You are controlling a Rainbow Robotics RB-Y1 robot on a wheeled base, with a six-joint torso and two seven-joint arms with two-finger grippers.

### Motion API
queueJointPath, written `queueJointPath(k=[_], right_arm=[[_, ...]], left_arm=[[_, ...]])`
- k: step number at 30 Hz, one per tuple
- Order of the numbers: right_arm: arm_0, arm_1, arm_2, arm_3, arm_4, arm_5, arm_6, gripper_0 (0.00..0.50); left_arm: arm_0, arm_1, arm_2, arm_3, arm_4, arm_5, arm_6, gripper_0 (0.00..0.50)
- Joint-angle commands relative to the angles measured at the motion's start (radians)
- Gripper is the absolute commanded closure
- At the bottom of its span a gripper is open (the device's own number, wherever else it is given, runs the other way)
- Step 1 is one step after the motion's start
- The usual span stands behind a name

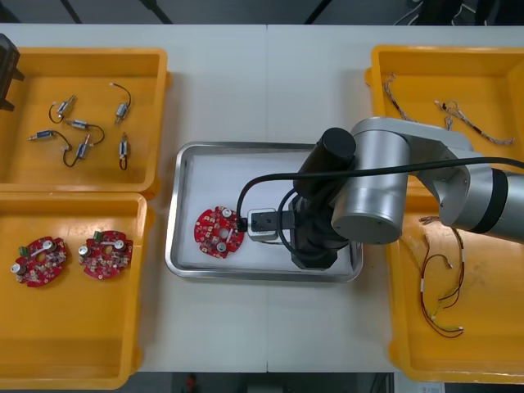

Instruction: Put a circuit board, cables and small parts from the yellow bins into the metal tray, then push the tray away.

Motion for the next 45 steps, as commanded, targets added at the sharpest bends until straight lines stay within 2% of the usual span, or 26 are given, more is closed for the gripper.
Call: queueJointPath(k=[1, 3, 6, 8, 9, 11, 12, 13, 18, 27, 32, 37, 40, 45], right_arm=[[-0.037, 0.026, 0.051, 0.032, 0.011, -0.052, 0.028, 0.5], [-0.037, 0.027, 0.053, 0.036, 0.01, -0.049, 0.024, 0.5], [-0.037, 0.027, 0.053, 0.036, 0.01, -0.05, 0.019, 0.435], [-0.037, 0.027, 0.051, 0.036, 0.008, -0.053, 0.017, 0.319], [-0.037, 0.027, 0.051, 0.036, 0.008, -0.055, 0.016, 0.227], [-0.037, 0.026, 0.048, 0.036, 0.008, -0.055, 0.013, 0.078], [-0.037, 0.026, 0.048, 0.036, 0.008, -0.055, 0.013, 0.078], [-0.037, 0.023, 0.04, 0.035, 0.006, -0.053, 0.011, 0.0], [-0.037, 0.007, -0.003, 0.018, -0.021, -0.043, 0.008, 0.0], [-0.037, -0.042, -0.219, -0.047, -0.15, 0.157, -0.05, 0.0], [-0.037, -0.092, -0.352, -0.065, -0.237, 0.269, -0.161, 0.0], [-0.035, -0.164, -0.443, -0.065, -0.303, 0.313, -0.296, 0.0], [-0.012, -0.217, -0.494, -0.07, -0.313, 0.322, -0.378, 0.0], [0.054, -0.261, -0.604, -0.071, -0.302, 0.342, -0.513, 0.0]], left_arm=[[-0.049, 0.0, 0.009, 0.033, -0.011, -0.026, 0.115, 0.0], [-0.049, 0.0, 0.009, 0.056, 0.005, -0.044, 0.124, 0.0], [-0.047, -0.011, 0.009, 0.085, 0.008, -0.061, 0.147, 0.0], [-0.049, -0.017, 0.002, 0.102, 0.008, -0.081, 0.178, 0.0], [-0.049, -0.018, -0.008, 0.109, 0.005, -0.099, 0.18, 0.0], [-0.049, -0.026, -0.036, 0.111, -0.017, -0.115, 0.183, 0.0], [-0.049, -0.026, -0.036, 0.111, -0.017, -0.115, 0.183, 0.0], [-0.049, -0.037, -0.057, 0.111, -0.034, -0.133, 0.187, 0.0], [-0.049, -0.06, -0.103, 0.137, -0.058, -0.181, 0.198, 0.0], [-0.049, -0.083, -0.162, 0.218, -0.063, -0.277, 0.183, 0.0], [-0.049, -0.095, -0.198, 0.243, -0.051, -0.297, 0.175, 0.0], [-0.049, -0.1, -0.208, 0.267, -0.012, -0.3, 0.16, 0.0], [-0.049, -0.103, -0.214, 0.27, -0.012, -0.308, 0.152, 0.0], [-0.049, -0.115, -0.214, 0.304, -0.009, -0.352, 0.143, 0.0]])
